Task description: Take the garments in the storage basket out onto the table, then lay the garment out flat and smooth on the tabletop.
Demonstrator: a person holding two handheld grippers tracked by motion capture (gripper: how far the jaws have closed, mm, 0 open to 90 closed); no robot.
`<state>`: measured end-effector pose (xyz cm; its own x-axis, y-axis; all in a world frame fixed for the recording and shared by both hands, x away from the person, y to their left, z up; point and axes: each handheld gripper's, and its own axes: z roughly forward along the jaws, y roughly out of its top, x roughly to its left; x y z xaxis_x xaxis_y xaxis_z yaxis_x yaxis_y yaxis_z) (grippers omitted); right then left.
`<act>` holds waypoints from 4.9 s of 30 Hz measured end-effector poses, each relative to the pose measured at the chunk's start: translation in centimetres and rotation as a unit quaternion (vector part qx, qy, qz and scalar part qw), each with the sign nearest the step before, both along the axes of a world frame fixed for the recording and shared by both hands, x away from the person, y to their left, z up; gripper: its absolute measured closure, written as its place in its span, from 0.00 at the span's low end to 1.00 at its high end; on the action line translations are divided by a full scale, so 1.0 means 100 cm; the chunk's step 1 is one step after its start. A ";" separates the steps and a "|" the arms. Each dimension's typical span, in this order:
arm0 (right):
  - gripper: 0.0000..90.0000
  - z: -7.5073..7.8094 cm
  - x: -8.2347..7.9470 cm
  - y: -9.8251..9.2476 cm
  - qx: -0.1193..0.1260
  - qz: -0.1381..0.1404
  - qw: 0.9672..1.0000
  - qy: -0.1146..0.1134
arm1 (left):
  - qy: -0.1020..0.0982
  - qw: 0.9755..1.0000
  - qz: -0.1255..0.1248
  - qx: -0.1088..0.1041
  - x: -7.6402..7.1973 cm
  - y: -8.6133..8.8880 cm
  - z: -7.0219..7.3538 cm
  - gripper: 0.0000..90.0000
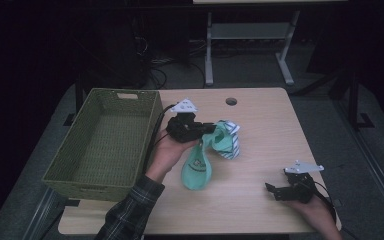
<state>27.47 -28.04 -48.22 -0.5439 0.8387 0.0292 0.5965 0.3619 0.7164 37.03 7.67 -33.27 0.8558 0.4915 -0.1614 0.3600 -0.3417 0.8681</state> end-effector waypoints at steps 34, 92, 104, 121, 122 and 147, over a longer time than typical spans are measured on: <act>0.10 0.000 0.000 0.000 0.000 0.001 1.000 0.000 | 0.022 0.998 -0.019 0.062 0.003 -0.039 -0.074 0.96; 0.10 0.000 0.000 0.000 -0.001 0.001 1.000 0.000 | 0.045 0.995 0.017 0.090 -0.030 0.022 -0.083 0.91; 0.16 0.006 0.005 0.003 -0.003 0.005 1.000 0.010 | 0.043 0.987 0.022 0.154 -0.051 0.029 -0.099 0.99; 0.50 0.028 0.045 0.046 0.049 0.047 0.998 -0.002 | 0.057 0.978 0.024 0.197 -0.049 0.027 -0.120 0.99; 0.50 0.028 0.045 0.046 0.049 0.047 0.998 -0.002 | 0.057 0.978 0.024 0.197 -0.049 0.027 -0.120 0.99; 0.85 0.014 0.077 0.077 0.027 0.052 0.997 0.044 | 0.071 0.977 0.018 0.201 -0.048 0.027 -0.125 1.00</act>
